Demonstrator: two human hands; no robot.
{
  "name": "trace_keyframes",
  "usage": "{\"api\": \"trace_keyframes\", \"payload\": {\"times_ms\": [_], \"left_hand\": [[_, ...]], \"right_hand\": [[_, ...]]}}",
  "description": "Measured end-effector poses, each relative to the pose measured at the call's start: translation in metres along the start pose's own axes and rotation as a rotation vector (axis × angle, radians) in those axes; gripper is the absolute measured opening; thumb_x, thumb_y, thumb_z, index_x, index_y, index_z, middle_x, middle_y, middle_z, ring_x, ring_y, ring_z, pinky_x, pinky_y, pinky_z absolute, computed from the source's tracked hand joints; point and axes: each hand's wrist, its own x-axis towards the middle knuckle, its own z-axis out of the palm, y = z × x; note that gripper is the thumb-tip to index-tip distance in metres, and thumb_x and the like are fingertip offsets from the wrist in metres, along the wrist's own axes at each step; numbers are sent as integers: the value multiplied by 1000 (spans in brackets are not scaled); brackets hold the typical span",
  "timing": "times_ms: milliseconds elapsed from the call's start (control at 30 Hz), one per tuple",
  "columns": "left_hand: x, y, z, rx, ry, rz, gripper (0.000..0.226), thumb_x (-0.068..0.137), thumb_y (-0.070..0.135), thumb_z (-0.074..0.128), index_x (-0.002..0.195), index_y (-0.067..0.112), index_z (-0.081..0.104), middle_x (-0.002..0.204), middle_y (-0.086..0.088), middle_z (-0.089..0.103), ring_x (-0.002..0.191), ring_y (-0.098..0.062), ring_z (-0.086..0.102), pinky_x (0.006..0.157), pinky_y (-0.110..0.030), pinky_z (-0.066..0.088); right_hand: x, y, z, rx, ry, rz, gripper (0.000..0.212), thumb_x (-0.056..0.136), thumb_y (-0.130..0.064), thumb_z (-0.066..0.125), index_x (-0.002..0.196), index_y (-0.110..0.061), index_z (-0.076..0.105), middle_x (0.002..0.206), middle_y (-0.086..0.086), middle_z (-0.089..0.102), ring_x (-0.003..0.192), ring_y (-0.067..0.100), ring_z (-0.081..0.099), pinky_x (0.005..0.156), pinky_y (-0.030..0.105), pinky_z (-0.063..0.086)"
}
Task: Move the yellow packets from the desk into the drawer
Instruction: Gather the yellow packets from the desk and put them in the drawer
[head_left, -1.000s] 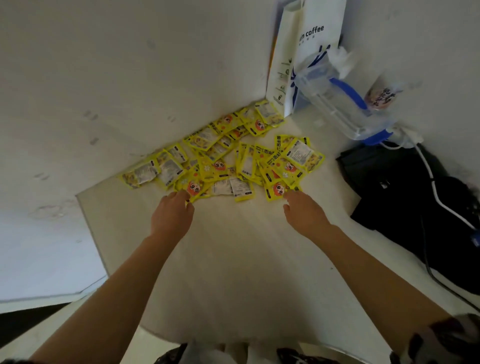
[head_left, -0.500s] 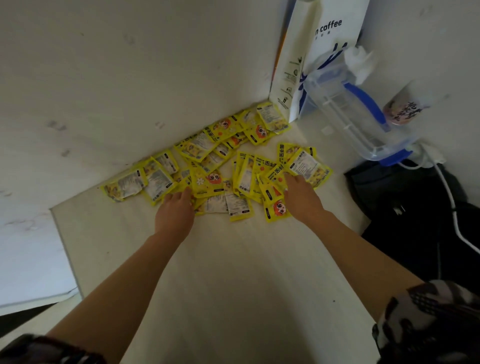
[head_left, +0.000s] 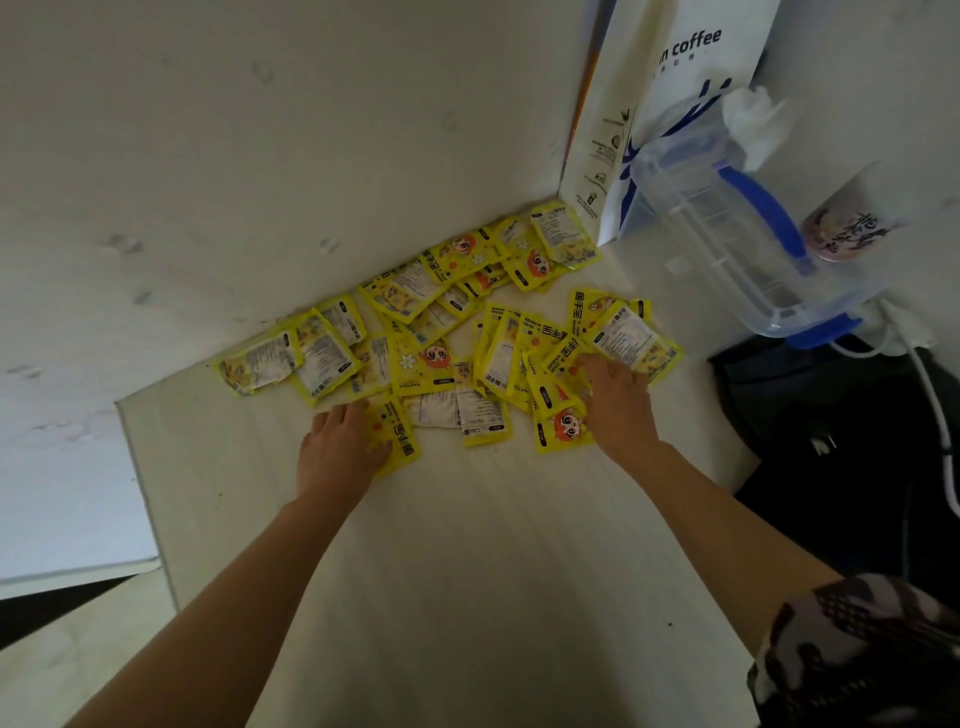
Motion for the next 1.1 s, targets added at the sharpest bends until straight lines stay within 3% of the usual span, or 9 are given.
{"api": "trace_keyframes", "payload": {"times_ms": [233, 400, 500, 600, 700, 833, 967, 1100], "left_hand": [[-15, -4, 2, -56, 27, -58, 58, 82, 31, 70, 132, 13, 50, 124, -11, 48, 111, -35, 53, 90, -43, 44], [-16, 3, -1, -213, 34, -177, 60, 76, 27, 76, 128, 11, 51, 120, -11, 48, 101, -35, 58, 80, -41, 51], [-7, 7, -10, -254, 2, -230, 43, 74, 35, 78, 105, 11, 60, 92, -5, 63, 89, -29, 62, 66, -31, 47], [6, 12, -20, -401, 21, -304, 37, 72, 40, 79, 81, 11, 59, 75, -5, 62, 78, -30, 63, 64, -37, 53], [22, 22, -30, -551, 52, -332, 36, 70, 41, 81, 84, 13, 65, 80, -10, 69, 78, -31, 67, 70, -44, 57], [47, 50, -37, -766, 53, -326, 24, 74, 29, 80, 84, 14, 64, 82, -3, 69, 80, -25, 68, 59, -36, 54], [72, 73, -35, -770, 85, -367, 25, 85, 30, 68, 91, 8, 58, 87, -9, 62, 86, -32, 62, 70, -44, 52], [84, 80, -27, -689, 69, -399, 27, 90, 26, 60, 98, 1, 56, 85, -14, 57, 77, -29, 53, 62, -37, 44]], "right_hand": [[-13, -3, -12, 128, 21, 77, 71, 82, -22, 72, 141, -12, 33, 128, 20, 40, 114, 38, 44, 96, 47, 42], [-15, 1, -14, 170, 0, 4, 46, 84, -20, 69, 119, -2, 46, 120, 18, 38, 94, 37, 55, 82, 48, 52], [-9, 7, -21, 215, 37, 14, 46, 87, -13, 66, 124, -1, 43, 123, 20, 38, 95, 37, 55, 79, 46, 52], [5, 16, -33, 240, 86, 38, 46, 89, -9, 62, 128, 0, 40, 124, 24, 42, 101, 41, 53, 82, 50, 50], [20, 27, -45, 222, 90, 68, 41, 90, -11, 60, 125, 1, 41, 120, 24, 48, 106, 41, 50, 85, 51, 47], [36, 35, -53, 165, 50, 88, 38, 91, -13, 59, 120, 3, 41, 118, 26, 50, 105, 44, 51, 84, 50, 44], [49, 36, -50, 68, 7, 85, 38, 92, -14, 55, 123, 3, 41, 119, 26, 49, 104, 43, 48, 83, 44, 40], [55, 37, -44, 21, -6, 84, 37, 92, -10, 53, 126, 3, 44, 123, 27, 44, 106, 43, 44, 87, 42, 36]]}}
